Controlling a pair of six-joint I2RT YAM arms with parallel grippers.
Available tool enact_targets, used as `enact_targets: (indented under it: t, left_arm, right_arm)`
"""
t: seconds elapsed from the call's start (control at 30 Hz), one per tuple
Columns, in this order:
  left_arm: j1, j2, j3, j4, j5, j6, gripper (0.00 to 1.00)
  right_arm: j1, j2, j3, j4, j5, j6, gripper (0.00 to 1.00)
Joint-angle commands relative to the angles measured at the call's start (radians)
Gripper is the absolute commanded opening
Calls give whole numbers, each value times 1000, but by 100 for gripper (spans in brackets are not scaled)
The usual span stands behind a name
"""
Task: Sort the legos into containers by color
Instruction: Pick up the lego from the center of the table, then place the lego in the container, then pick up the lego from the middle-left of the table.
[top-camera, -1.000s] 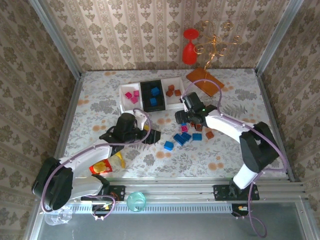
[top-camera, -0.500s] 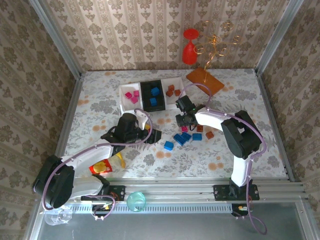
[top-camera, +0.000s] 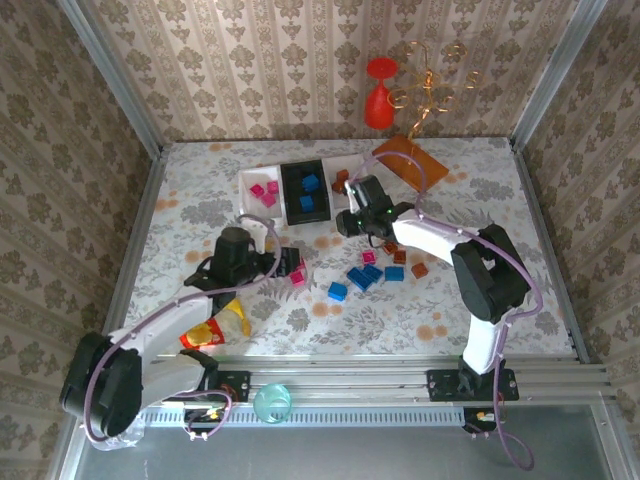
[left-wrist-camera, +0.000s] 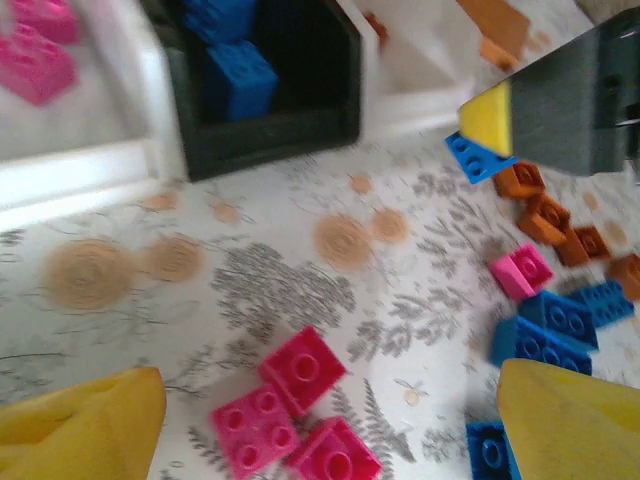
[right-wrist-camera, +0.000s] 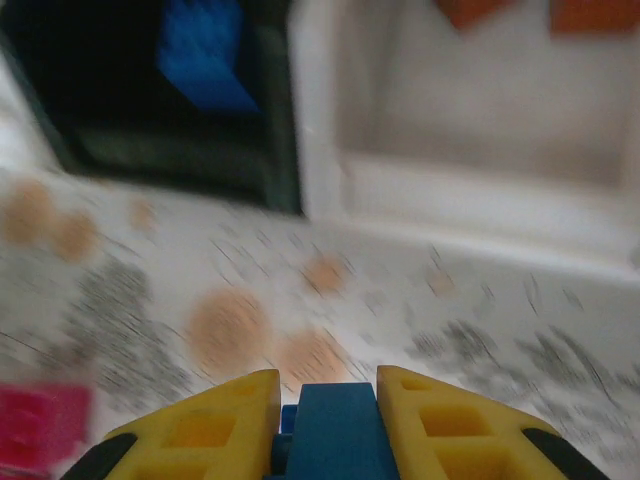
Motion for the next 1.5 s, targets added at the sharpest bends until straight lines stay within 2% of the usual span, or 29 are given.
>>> enact_targets:
  t: [0.0,0.23,0.47,0.6,0.7,0.87,1.0,1.17,1.33,1.47]
  left_arm:
    - [53,-53,-15,18,-4,-53,88]
    - [87,-76,-1,-1,40,-66,88]
    - [91,-93,8,-30,65,-67,88]
    - [92,-104,8,-49,76,-64,88]
    - [91,-101,7,-47,90,-62,88]
    - [62,-82,-10,-14,109,-57,88]
    - [-56,-47,-2,-9,91,-5,88]
    - [-223,22,32,-67,13,25,87]
    - [-382,75,34,-98,-79,15,87]
    - [-456,141,59,-101,-120,7,87]
  right_arm:
    - [14,39,93,133,-66,77,24]
    - [16,262,350,175,-17,126,25]
    - [14,544,717,43,14,123,28]
    - [10,638,895,-52,0,116,36]
    - [4,609,901,-71,-25,108,44]
    - [-10,434,736,-27,-103,80,51]
    - [-24,210,464,49,-157,65,56]
    - [-41,-82,104,49,-86,6,63]
    - [-52,-329,-179,-87,17,-70,71]
    - [-53,-499,-356,-200,36,-64,79]
